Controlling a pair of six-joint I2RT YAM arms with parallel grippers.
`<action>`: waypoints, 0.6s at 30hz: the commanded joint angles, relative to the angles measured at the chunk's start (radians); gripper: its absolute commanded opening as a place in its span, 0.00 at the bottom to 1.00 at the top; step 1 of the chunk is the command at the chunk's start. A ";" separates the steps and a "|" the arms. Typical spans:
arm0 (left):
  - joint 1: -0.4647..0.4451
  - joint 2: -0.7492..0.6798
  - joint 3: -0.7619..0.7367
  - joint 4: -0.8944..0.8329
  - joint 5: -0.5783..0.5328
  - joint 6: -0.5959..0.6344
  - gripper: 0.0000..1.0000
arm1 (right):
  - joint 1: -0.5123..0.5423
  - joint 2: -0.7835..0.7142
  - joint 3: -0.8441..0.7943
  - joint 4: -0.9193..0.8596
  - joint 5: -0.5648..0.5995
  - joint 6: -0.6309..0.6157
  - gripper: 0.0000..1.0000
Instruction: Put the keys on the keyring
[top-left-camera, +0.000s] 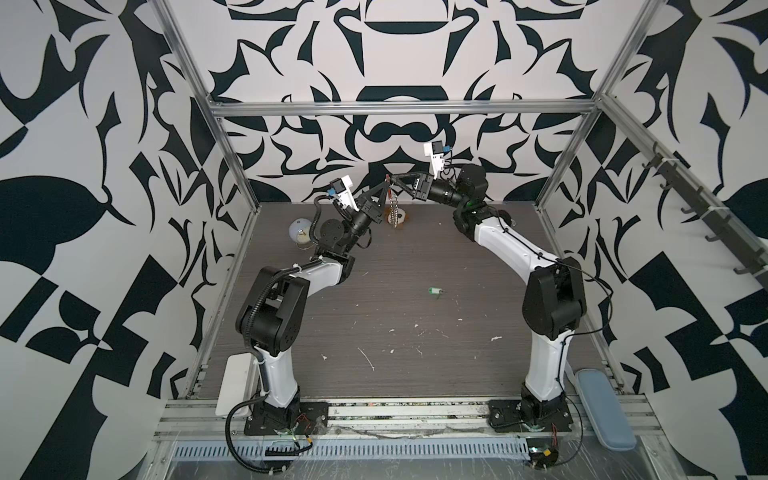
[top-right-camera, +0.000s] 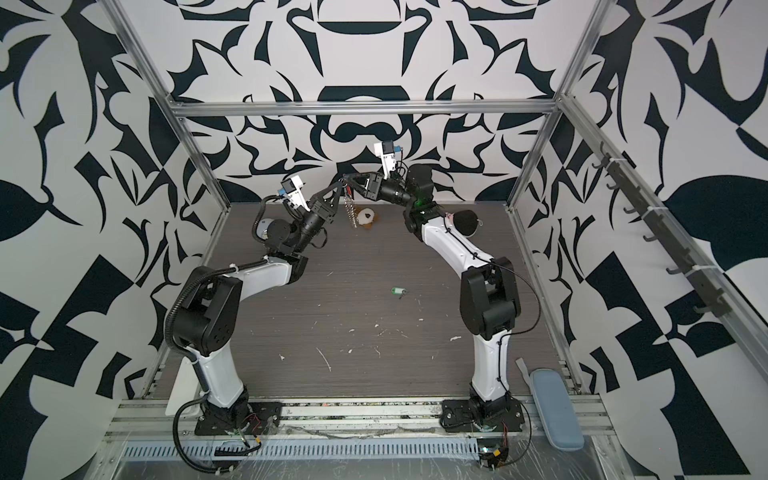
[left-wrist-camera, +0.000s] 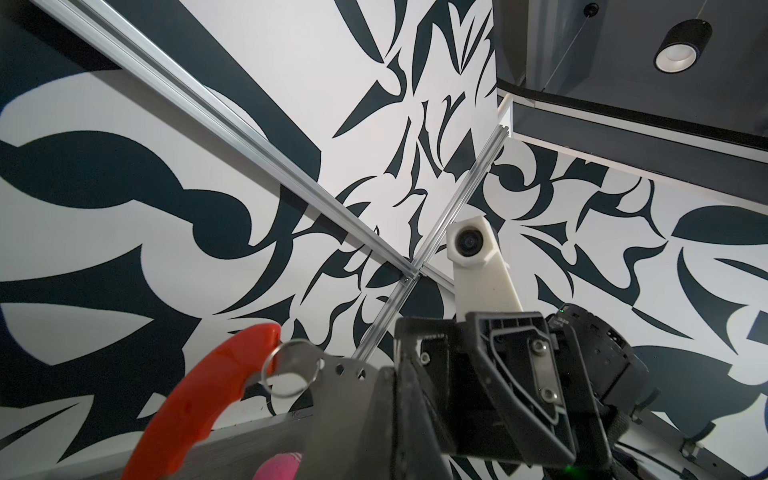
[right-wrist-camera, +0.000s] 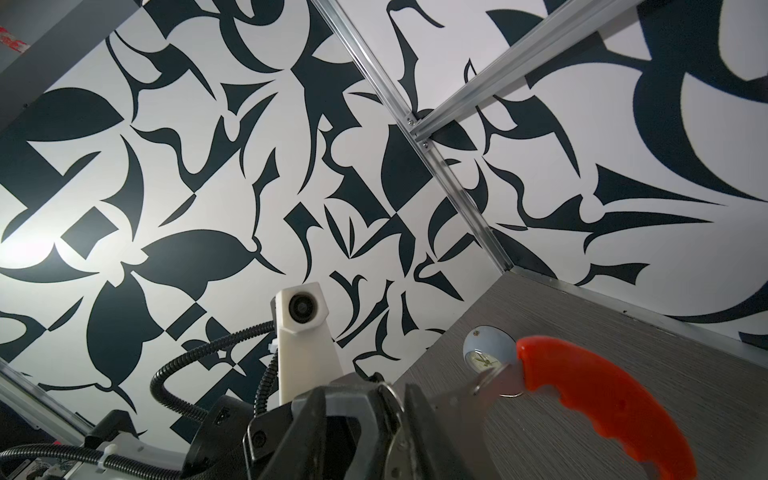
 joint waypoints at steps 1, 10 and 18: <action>-0.003 -0.018 0.032 0.073 -0.004 -0.019 0.00 | 0.007 -0.021 -0.007 0.054 -0.016 -0.004 0.34; -0.003 -0.005 0.060 0.073 0.003 -0.046 0.00 | 0.007 -0.023 -0.021 0.066 -0.025 0.002 0.29; -0.003 0.005 0.071 0.073 0.008 -0.057 0.00 | 0.011 -0.011 -0.001 0.079 -0.026 0.016 0.22</action>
